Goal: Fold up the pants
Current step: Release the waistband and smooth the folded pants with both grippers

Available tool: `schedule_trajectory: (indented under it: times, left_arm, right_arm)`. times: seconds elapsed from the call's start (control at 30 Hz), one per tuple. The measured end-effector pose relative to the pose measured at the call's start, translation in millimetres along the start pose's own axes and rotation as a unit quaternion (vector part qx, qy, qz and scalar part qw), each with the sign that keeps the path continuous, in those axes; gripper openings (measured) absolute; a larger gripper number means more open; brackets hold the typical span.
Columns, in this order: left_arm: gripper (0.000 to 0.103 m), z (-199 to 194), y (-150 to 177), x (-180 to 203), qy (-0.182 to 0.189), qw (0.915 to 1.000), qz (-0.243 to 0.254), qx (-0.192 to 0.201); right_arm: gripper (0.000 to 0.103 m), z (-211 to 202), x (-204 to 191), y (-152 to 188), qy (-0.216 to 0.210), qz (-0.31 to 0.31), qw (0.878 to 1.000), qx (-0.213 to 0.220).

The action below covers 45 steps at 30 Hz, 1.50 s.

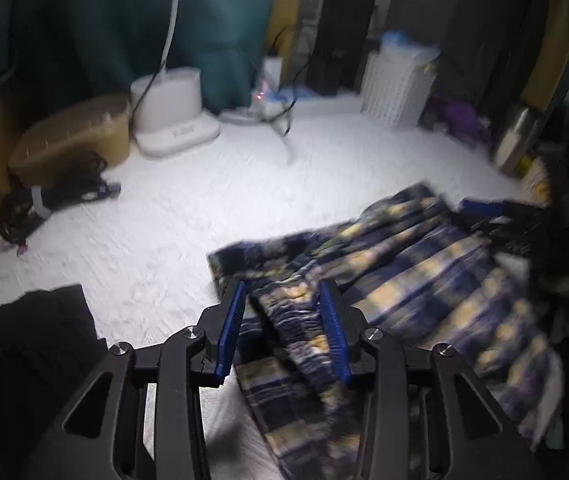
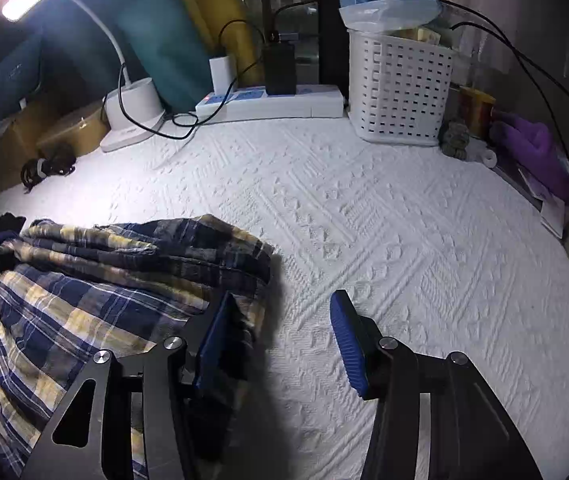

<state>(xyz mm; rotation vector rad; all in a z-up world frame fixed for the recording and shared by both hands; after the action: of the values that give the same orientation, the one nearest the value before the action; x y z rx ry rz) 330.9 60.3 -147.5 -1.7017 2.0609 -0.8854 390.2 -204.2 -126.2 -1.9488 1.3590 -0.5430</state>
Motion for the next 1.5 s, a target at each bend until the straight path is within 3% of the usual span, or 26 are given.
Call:
schedule_trajectory:
  times: [0.07, 0.17, 0.37, 0.5, 0.67, 0.77, 0.9, 1.07, 1.2, 1.33, 1.4, 1.5]
  left_arm:
    - [0.041, 10.4, 4.4, -4.8, -0.002, 0.9998, -0.009, -0.015]
    - [0.041, -5.9, -0.5, -0.8, -0.015, 0.9998, -0.004, 0.012]
    - [0.043, -51.3, -5.1, 4.7, -0.009, 0.9971, -0.015, 0.074]
    - [0.044, -54.5, 11.3, 24.2, 0.02, 0.9985, -0.001, 0.051]
    - [0.047, -25.0, 39.6, 25.9, -0.006, 0.9999, 0.005, -0.01]
    - [0.057, -24.5, 41.8, 17.7, -0.005, 1.0, -0.007, -0.002]
    - [0.056, -39.2, 32.8, 17.0, -0.019, 0.9997, -0.009, 0.016]
    - [0.056, -73.2, 26.2, 22.0, 0.013, 0.9983, -0.015, 0.054]
    - [0.056, -64.9, 38.2, 40.4, 0.033, 0.9991, 0.001, 0.028]
    - [0.056, -47.1, 57.0, 42.9, 0.011, 0.9999, 0.0, -0.011]
    - [0.059, -43.5, 64.7, 38.0, -0.006, 0.9998, 0.005, -0.017]
    - [0.061, -45.4, 68.0, 30.0, -0.002, 0.9999, -0.003, -0.015]
  right_arm:
    - [0.064, -4.1, 4.5, -0.3, 0.031, -0.008, 0.999, 0.007]
    - [0.064, -17.8, 13.7, 3.7, 0.058, 0.006, 0.998, 0.009]
    - [0.064, -59.0, -5.7, 18.0, -0.007, 0.011, 1.0, 0.027]
    - [0.064, -55.4, -36.8, 35.6, -0.014, -0.025, 1.0, 0.01]
    - [0.064, -46.6, -29.7, 60.9, 0.031, -0.031, 0.999, -0.008]
    - [0.064, -54.9, -17.2, 66.6, 0.064, -0.036, 0.997, -0.009]
    - [0.064, -71.2, 1.1, 75.6, 0.086, -0.014, 0.996, -0.015]
    - [0.064, -104.5, -8.8, 82.5, 0.035, 0.011, 0.999, 0.012]
    - [0.064, -103.9, -33.5, 83.5, 0.0, 0.009, 1.0, 0.015]
    - [0.064, -88.1, -46.2, 102.2, 0.033, -0.024, 0.999, -0.022]
    - [0.064, -93.8, -48.1, 108.3, 0.042, -0.041, 0.998, -0.013]
    - [0.064, -102.6, -43.6, 113.9, 0.052, -0.053, 0.997, -0.014]
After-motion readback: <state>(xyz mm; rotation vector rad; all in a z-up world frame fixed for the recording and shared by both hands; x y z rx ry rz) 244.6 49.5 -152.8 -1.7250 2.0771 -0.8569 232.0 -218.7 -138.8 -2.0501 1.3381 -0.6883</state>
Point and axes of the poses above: each gripper's, at about its wrist camera, not at the fingertips, and z roughly the way its jaws point, x to its right, y to its underside, the point moved 3 cm from there along z, roughly the way its jaws point, and after that the axes turned 5 degrees about x, right-handed, at the moved point
